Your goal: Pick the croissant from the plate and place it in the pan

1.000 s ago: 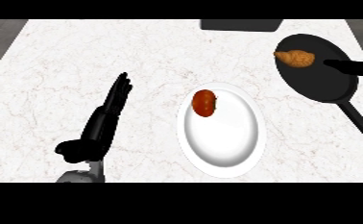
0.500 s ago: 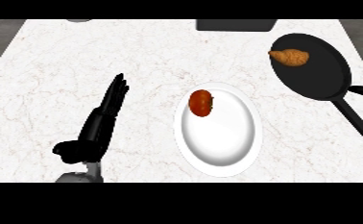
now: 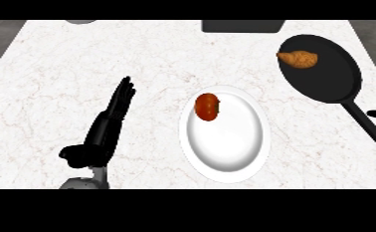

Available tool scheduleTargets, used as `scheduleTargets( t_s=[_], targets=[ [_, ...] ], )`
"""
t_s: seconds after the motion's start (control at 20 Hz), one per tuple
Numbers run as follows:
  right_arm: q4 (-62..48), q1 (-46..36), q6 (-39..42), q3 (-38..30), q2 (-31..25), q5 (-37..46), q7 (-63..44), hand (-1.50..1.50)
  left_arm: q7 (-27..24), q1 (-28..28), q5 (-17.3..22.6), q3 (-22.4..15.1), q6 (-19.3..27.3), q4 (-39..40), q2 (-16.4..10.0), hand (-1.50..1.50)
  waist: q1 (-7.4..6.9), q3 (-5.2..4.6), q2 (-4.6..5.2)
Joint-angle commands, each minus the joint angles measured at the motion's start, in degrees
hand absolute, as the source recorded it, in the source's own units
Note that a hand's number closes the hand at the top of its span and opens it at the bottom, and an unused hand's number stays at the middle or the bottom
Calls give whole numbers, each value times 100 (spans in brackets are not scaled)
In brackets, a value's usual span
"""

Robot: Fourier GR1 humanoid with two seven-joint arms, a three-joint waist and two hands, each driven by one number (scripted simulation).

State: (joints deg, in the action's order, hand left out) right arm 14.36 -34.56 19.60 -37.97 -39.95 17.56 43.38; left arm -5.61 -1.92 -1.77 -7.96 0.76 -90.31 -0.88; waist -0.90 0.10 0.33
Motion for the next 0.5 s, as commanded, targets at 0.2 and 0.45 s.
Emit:
scheduleTargets(
  t_s=[0.2, 0.45],
  targets=[
    [621, 600, 59, 419, 274, -274, 58, -150, -20, 126, -99, 11, 114, 9, 55, 0, 70, -9, -31],
    [560, 476, -228, 510, 54, -312, -96, -150, -54, 255, 144, 146, -142, -239, -222, 0, 41, -7, -25]
  ],
)
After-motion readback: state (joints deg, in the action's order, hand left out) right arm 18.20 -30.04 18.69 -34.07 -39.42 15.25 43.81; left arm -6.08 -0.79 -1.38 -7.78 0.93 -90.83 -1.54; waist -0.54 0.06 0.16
